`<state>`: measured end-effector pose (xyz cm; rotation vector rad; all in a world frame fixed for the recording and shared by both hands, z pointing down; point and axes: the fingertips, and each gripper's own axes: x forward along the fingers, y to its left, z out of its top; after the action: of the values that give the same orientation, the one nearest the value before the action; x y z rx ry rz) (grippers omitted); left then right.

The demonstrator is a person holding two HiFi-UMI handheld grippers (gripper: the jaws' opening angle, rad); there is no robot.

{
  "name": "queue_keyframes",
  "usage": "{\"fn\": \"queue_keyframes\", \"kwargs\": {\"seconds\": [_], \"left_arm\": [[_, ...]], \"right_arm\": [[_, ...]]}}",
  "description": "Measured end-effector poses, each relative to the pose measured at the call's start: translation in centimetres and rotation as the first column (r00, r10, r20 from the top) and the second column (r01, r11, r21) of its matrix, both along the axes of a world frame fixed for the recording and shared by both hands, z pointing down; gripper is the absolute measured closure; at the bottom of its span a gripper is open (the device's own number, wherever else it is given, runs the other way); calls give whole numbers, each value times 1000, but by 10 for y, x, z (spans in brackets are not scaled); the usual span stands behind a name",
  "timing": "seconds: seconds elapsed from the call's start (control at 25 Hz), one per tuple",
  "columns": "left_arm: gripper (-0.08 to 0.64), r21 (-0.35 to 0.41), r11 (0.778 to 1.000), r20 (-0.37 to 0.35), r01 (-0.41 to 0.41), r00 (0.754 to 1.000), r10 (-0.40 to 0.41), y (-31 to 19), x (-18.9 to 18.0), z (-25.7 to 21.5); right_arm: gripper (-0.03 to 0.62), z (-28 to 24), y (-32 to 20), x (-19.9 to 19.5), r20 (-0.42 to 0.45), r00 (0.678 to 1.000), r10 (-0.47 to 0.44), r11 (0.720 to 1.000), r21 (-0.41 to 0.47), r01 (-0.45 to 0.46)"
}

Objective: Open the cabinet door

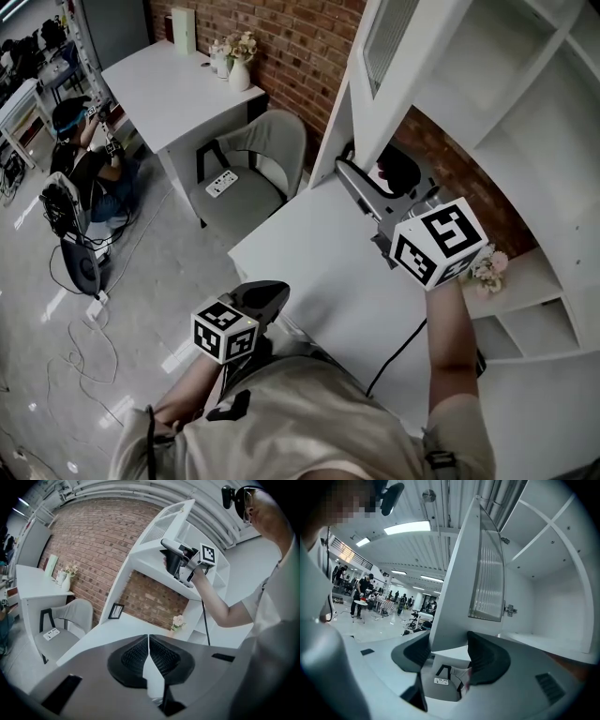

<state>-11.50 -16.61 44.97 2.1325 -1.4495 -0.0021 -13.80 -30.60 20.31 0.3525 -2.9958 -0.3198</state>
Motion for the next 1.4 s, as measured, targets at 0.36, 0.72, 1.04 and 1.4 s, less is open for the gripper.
{"fn": "queue_keyframes", "kwargs": {"seconds": [0.36,0.72,1.04,1.4], "left_arm": [[537,7,1000,0,5,1000,-5,-2,0,-3],[537,1,1000,-7,29,1000,-29,5,-7,-1],[537,-3,998,-18,62,998,-63,13,-20,3],[537,-13,993,-40,115,992,-116,24,-41,7]], "right_arm": [[333,-1,9,-20,18,999,28,999,14,-29],[325,-2,18,-40,50,998,47,999,19,-48],[319,-3,23,-59,78,994,70,997,31,-73],[318,-3,28,-91,85,995,60,997,52,-64]]}}
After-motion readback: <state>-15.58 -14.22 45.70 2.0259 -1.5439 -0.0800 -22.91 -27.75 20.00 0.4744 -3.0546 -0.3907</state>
